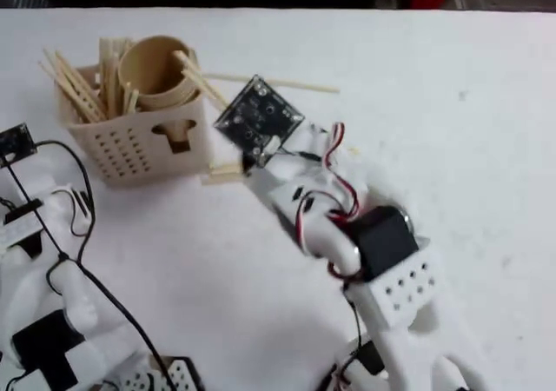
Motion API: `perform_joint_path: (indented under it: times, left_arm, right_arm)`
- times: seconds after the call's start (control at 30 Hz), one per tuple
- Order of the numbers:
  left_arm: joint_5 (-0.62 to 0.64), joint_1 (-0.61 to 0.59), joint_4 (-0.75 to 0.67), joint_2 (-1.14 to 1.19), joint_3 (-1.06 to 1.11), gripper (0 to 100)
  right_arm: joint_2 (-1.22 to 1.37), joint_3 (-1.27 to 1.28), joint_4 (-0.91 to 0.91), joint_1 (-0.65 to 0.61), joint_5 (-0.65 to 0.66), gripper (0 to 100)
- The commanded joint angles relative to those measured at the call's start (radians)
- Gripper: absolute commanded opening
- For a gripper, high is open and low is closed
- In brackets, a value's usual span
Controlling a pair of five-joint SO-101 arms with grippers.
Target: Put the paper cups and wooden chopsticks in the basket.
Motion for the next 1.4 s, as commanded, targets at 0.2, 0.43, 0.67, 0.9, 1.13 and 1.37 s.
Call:
perform_joint_path:
  times: [0.2,0.43,0.67,0.9,1.13,1.37]
  left_arm:
    - [0.008,0.016,-0.020,-0.025,-0.003,17]
    - [0.008,0.016,-0.020,-0.025,-0.003,17]
    - [0.008,0.013,-0.020,-0.025,-0.003,17]
    - [0.008,0.012,-0.020,-0.025,-0.003,17]
    - [0.008,0.012,-0.020,-0.025,-0.003,17]
    - [0.008,0.012,-0.020,-0.025,-0.003,17]
  right_arm:
    - [0.338,-0.365,-0.530,-0.211,-0.178,1.7]
    - [0.690,-0.710,-0.745,-0.229,-0.180,1.7]
    - [0.987,-1.054,-0.687,-0.266,-0.187,1.7]
    - [1.119,-1.152,-0.602,-0.272,-0.189,1.8]
    - [1.130,-1.146,-0.542,-0.266,-0.189,3.0]
    - [1.119,-1.155,-0.456,-0.255,-0.368,18.4]
